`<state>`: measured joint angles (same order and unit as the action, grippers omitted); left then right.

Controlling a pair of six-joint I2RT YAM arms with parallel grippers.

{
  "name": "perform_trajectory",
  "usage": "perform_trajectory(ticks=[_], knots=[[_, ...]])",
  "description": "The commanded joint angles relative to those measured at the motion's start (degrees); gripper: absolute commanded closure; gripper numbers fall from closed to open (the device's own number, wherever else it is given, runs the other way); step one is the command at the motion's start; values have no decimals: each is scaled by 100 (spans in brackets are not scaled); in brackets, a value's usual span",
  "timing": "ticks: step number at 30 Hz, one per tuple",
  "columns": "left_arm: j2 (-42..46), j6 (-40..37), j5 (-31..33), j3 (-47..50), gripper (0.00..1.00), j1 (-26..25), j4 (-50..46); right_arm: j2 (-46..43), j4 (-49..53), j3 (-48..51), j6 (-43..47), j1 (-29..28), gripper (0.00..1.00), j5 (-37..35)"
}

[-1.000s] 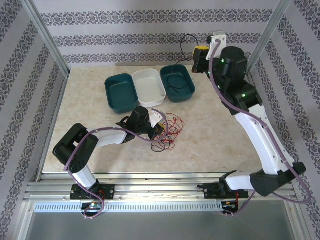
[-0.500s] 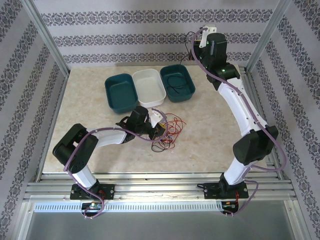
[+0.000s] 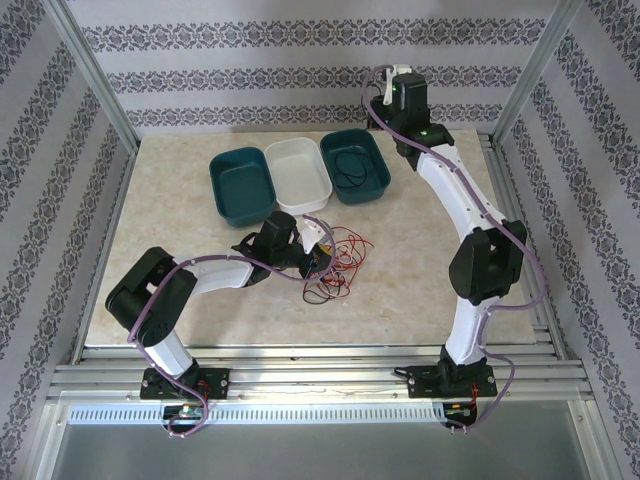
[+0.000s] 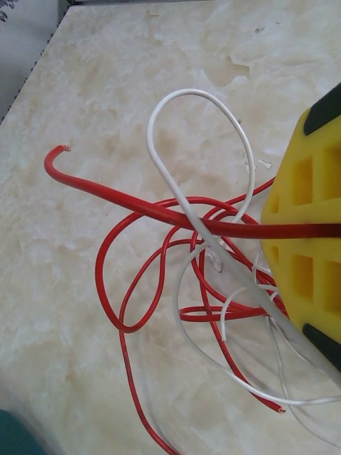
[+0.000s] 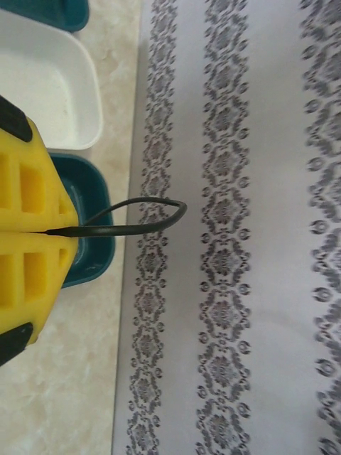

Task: Untangle the cables

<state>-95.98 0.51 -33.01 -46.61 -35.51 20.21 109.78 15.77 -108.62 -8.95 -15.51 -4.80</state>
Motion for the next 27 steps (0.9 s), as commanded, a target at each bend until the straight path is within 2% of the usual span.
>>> perform_trajectory(ticks=[1,9,18,27], knots=[[-87,79,-131,16,91,44,261,24,113,10,71,22,100,-45],[-211,166,-117,-32,91,44,331,301,168,423,-404,-29,100,428],[-280,256,-75,-6,91,44,429,878,422,352,-960,-43,100,837],[-298,302,-21,19,91,44,485,1380,321,397,-1627,32,100,1584]])
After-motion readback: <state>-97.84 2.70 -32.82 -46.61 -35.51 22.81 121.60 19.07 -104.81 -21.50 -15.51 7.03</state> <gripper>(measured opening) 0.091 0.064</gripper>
